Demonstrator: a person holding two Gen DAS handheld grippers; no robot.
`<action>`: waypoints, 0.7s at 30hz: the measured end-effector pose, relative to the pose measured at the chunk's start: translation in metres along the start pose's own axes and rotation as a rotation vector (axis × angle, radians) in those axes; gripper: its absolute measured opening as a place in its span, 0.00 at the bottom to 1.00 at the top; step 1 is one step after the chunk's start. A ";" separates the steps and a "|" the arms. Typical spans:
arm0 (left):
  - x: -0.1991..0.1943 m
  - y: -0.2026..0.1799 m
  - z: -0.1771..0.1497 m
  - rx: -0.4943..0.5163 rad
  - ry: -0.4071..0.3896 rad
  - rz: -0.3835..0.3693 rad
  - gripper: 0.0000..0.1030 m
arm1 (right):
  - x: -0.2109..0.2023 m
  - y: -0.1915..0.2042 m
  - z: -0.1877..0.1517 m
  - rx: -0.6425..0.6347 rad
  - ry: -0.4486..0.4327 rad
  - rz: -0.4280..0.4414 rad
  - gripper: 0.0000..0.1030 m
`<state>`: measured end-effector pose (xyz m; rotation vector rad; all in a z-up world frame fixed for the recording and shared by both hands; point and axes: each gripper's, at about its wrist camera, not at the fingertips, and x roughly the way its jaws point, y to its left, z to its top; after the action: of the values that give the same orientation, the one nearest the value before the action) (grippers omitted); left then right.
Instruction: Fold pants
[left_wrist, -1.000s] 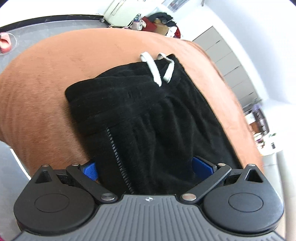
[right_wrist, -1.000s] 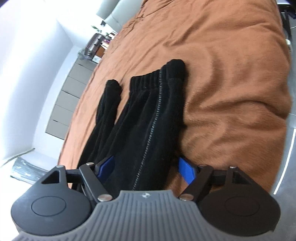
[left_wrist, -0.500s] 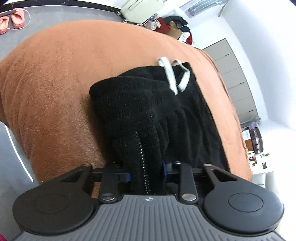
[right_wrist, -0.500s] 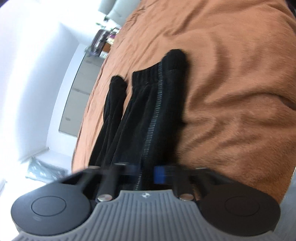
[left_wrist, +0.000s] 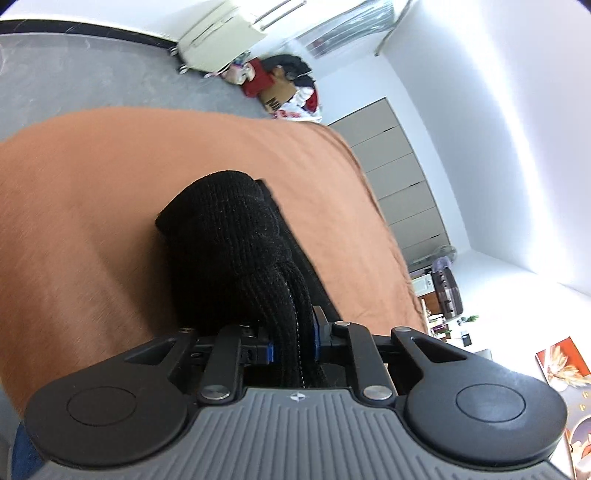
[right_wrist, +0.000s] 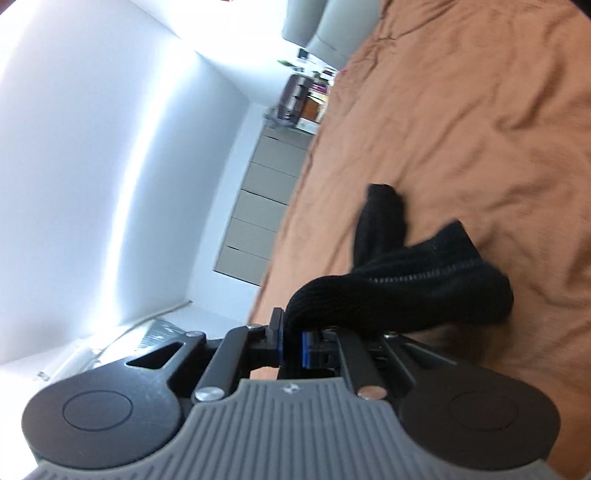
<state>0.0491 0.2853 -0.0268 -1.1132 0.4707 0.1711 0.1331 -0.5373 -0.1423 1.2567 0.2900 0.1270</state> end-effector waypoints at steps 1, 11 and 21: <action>0.003 -0.003 0.002 0.005 -0.001 -0.004 0.18 | 0.004 0.004 0.003 0.002 -0.001 0.007 0.04; 0.022 -0.011 0.007 0.024 0.003 -0.021 0.19 | 0.012 -0.003 -0.004 0.022 -0.006 -0.054 0.04; 0.079 -0.032 0.037 0.005 0.030 -0.001 0.19 | 0.057 0.007 0.014 0.085 0.020 -0.140 0.04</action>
<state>0.1410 0.2959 -0.0223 -1.1121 0.4968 0.1520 0.1923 -0.5331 -0.1404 1.3155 0.4035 0.0072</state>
